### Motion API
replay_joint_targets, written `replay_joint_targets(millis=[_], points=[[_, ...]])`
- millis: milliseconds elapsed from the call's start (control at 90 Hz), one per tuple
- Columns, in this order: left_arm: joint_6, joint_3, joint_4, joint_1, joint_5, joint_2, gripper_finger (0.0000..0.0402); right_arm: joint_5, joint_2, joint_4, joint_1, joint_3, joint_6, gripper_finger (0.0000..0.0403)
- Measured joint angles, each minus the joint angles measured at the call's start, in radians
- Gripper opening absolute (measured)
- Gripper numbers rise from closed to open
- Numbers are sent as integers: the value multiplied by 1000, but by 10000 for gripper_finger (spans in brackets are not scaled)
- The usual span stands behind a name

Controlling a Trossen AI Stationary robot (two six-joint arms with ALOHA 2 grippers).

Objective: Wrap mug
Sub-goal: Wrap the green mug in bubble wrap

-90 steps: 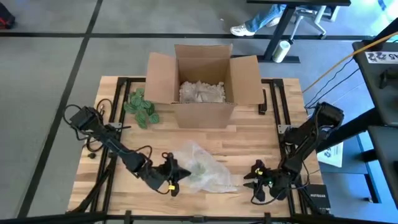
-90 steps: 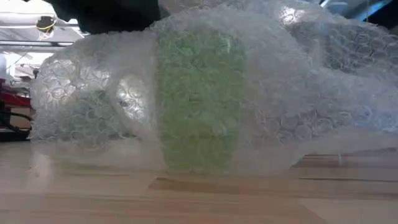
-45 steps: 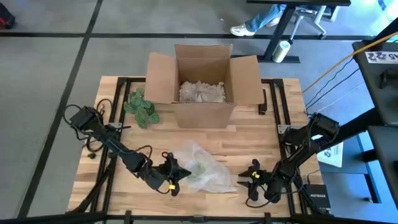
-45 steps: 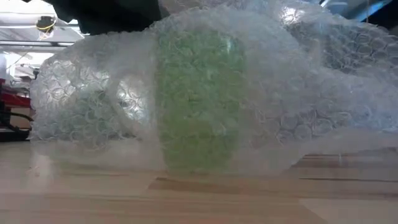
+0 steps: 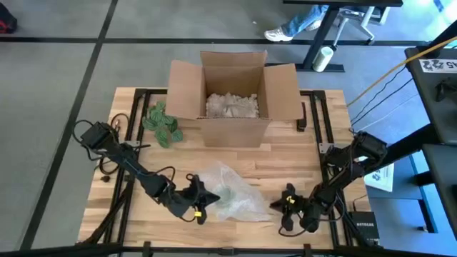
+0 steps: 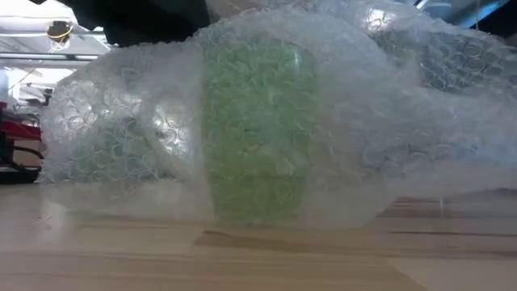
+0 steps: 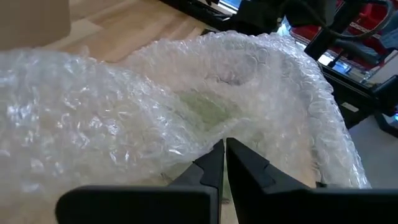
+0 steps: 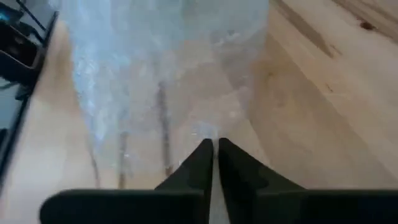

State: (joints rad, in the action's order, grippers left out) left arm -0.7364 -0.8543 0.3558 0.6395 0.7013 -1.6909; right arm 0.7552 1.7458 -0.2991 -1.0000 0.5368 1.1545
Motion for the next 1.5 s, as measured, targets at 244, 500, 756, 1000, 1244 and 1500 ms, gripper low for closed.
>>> replay_joint_targets(millis=[244,500,756,1000,1244,1500], points=[[0,0,0,0,0,0,0,126,-2,-2,0,102,-151,1],[-8,0,1,0,0,0,0,298,-3,5,16,174,-299,0],[5,0,0,0,-3,0,0,268,-3,4,121,253,-502,0],[11,0,0,1,-11,0,0,72,-3,3,258,388,-765,0],[30,0,-1,2,-22,0,0,-229,-4,13,366,448,-795,0],[32,0,0,2,-22,0,0,-378,-4,22,431,448,-767,0]])
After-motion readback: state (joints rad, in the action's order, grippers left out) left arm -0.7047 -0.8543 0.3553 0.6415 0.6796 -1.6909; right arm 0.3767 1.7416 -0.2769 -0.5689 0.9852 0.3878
